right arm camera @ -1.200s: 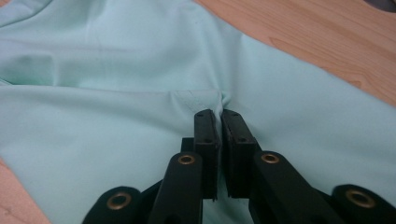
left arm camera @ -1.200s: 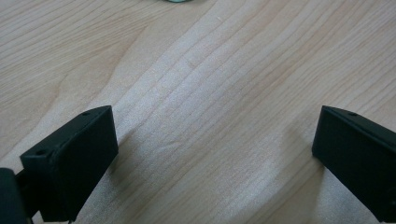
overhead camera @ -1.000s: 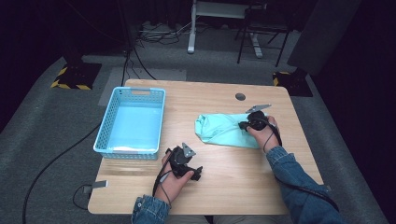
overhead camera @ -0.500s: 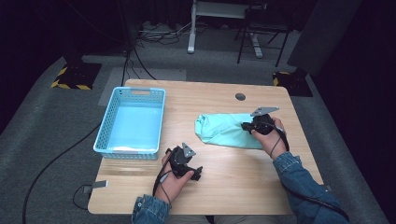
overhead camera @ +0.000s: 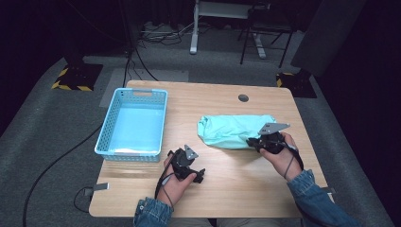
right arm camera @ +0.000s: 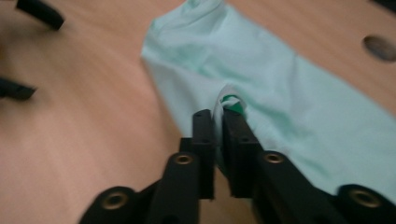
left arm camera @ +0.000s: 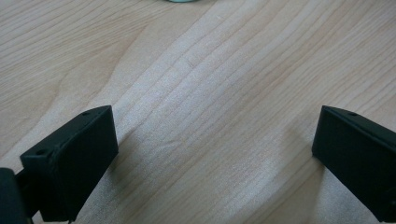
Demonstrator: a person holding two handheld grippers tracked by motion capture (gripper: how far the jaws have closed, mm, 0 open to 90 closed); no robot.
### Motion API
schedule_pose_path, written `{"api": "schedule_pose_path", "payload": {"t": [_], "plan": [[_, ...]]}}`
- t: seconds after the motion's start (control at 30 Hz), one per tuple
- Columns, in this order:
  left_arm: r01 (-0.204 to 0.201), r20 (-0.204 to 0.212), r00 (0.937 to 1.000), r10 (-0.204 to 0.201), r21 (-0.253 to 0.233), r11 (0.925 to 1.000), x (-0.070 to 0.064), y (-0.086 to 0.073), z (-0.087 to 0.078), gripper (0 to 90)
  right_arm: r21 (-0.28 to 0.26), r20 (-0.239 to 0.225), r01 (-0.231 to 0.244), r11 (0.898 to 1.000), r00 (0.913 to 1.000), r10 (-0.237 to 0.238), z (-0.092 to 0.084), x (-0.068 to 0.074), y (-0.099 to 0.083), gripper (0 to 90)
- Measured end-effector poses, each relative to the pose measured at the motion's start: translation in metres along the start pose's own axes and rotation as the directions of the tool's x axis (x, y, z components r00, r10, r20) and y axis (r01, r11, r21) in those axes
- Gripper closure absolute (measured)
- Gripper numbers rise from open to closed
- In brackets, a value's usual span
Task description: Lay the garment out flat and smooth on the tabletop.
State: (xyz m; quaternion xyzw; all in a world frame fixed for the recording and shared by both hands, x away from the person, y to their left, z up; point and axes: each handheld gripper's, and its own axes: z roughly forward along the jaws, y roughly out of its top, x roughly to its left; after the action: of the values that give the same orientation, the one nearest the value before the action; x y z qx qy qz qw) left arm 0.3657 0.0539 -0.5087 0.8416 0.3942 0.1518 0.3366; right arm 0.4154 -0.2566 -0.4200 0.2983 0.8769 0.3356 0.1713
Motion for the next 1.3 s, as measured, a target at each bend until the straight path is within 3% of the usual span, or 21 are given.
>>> {"api": "schedule_pose_path", "payload": {"t": [0.07,0.1,0.13,0.23,0.43,0.77,1.0,1.3], "plan": [[0.001,0.001,1.0,-0.001,0.0,1.0,0.0,0.0,0.0,0.1,0.053,-0.024,-0.027,0.998,0.9993,0.028,-0.006,0.01,-0.006,61.7],[0.001,0.001,1.0,-0.001,0.0,1.0,0.0,0.0,0.0,0.0,0.021,-0.015,-0.051,0.999,0.9986,0.051,-0.009,0.013,-0.008,51.2],[0.001,0.0,1.0,-0.001,0.0,1.0,0.0,0.0,0.0,0.0,-0.009,-0.008,-0.063,0.998,0.998,0.063,-0.012,0.015,-0.01,46.3],[0.0,0.0,1.0,0.0,0.0,1.0,0.0,0.0,0.0,0.1,-0.038,-0.003,-0.074,0.997,0.9972,0.074,-0.014,0.011,-0.009,44.8],[0.002,-0.001,1.0,-0.002,0.0,1.0,0.0,0.0,0.0,0.0,-0.036,0.026,-0.103,0.994,0.9942,0.104,-0.002,-0.01,-0.011,40.6],[0.001,-0.001,1.0,-0.001,-0.001,1.0,0.0,0.0,0.0,0.0,0.004,0.048,-0.128,0.992,0.9907,0.127,0.023,-0.026,-0.02,44.1],[0.002,-0.001,1.0,-0.002,0.0,1.0,0.0,0.0,0.0,0.0,0.057,0.031,-0.136,0.989,0.9904,0.135,0.042,-0.034,-0.023,53.9],[-0.001,-0.001,1.0,0.001,0.001,1.0,0.0,0.0,0.0,0.0,0.097,0.027,-0.146,0.985,0.9892,0.144,0.066,-0.041,-0.025,56.0]]}}
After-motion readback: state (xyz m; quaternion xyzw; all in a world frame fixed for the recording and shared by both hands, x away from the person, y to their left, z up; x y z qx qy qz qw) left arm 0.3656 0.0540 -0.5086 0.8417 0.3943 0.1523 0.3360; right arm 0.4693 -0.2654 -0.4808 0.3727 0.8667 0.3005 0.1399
